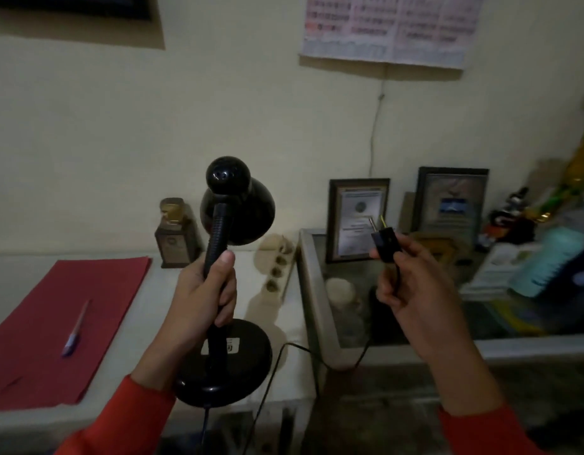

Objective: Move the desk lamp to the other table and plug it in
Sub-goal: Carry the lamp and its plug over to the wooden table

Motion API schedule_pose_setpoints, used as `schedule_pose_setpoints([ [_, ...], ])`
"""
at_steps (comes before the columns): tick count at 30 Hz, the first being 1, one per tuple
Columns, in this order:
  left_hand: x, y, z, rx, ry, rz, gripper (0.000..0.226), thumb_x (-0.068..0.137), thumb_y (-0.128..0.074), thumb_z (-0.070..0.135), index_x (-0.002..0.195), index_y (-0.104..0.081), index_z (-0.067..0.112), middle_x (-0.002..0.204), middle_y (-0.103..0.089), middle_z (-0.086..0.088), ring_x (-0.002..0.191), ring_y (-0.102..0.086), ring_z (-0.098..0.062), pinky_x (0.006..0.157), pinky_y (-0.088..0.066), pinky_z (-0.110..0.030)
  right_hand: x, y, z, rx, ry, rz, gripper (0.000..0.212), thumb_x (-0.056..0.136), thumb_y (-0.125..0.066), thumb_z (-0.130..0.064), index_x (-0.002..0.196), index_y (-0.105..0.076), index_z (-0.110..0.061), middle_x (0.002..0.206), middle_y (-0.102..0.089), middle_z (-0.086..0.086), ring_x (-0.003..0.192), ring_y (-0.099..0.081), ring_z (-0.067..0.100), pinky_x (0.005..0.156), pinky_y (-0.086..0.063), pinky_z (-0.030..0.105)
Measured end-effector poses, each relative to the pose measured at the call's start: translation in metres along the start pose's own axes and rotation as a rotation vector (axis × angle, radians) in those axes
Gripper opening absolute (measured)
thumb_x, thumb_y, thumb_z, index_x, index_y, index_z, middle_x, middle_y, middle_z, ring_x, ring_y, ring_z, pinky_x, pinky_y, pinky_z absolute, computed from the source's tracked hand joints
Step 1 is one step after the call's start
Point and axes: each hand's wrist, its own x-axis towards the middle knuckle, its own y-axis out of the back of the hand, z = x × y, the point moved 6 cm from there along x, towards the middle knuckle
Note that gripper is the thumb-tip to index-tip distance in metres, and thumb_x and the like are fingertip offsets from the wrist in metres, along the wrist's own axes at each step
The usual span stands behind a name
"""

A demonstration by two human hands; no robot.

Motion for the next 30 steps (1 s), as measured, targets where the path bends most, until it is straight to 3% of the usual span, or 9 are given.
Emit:
schedule_pose_setpoints([
  [6, -0.046, -0.085, 0.011, -0.059, 0.006, -0.127, 0.035, 0.089, -0.050, 0.043, 0.060, -0.045, 0.024, 0.041, -0.036, 0.008, 0.026, -0.028, -0.009, 0.032, -0.027, -0.014, -0.081, 0.055, -0.055, -0.060, 0.083, 0.125, 0.025, 0.092, -0.044, -0.011, 0.111, -0.057, -0.020, 0.084, -0.073, 0.005, 0.047, -0.050, 0.008, 0.037, -0.034, 0.018],
  [14, -0.101, -0.196, 0.020, -0.108, 0.038, -0.318, 0.040, 0.085, -0.049, 0.045, 0.054, -0.040, 0.022, 0.037, -0.033, 0.007, 0.024, -0.027, -0.011, 0.032, -0.022, -0.018, -0.182, 0.127, -0.129, -0.081, 0.262, 0.321, 0.023, 0.092, -0.042, -0.006, 0.098, -0.055, -0.024, 0.079, -0.074, 0.001, 0.046, -0.048, 0.010, 0.039, -0.033, 0.018],
  [19, -0.123, -0.265, 0.013, -0.140, 0.067, -0.431, 0.038, 0.098, -0.041, 0.025, 0.062, -0.038, 0.015, 0.040, -0.036, 0.008, 0.025, -0.028, -0.011, 0.030, -0.026, -0.016, -0.231, 0.171, -0.162, -0.104, 0.338, 0.464, 0.023, 0.093, -0.042, -0.003, 0.098, -0.053, -0.022, 0.075, -0.074, 0.002, 0.046, -0.050, 0.011, 0.041, -0.035, 0.019],
  [25, -0.132, -0.353, -0.002, -0.153, 0.083, -0.681, 0.038, 0.085, -0.050, 0.044, 0.060, -0.042, 0.016, 0.042, -0.037, 0.004, 0.028, -0.030, -0.012, 0.033, -0.029, -0.019, -0.273, 0.231, -0.192, -0.141, 0.414, 0.629, 0.022, 0.093, -0.040, -0.002, 0.097, -0.052, -0.020, 0.081, -0.070, 0.007, 0.045, -0.049, 0.011, 0.041, -0.033, 0.020],
  [30, -0.125, -0.436, -0.019, -0.183, 0.064, -0.816, 0.042, 0.093, -0.049, 0.042, 0.058, -0.041, 0.020, 0.041, -0.037, 0.005, 0.027, -0.030, -0.014, 0.033, -0.029, -0.020, -0.293, 0.291, -0.219, -0.169, 0.467, 0.752, 0.021, 0.094, -0.041, -0.005, 0.100, -0.053, -0.022, 0.076, -0.075, 0.001, 0.046, -0.050, 0.012, 0.042, -0.037, 0.019],
])
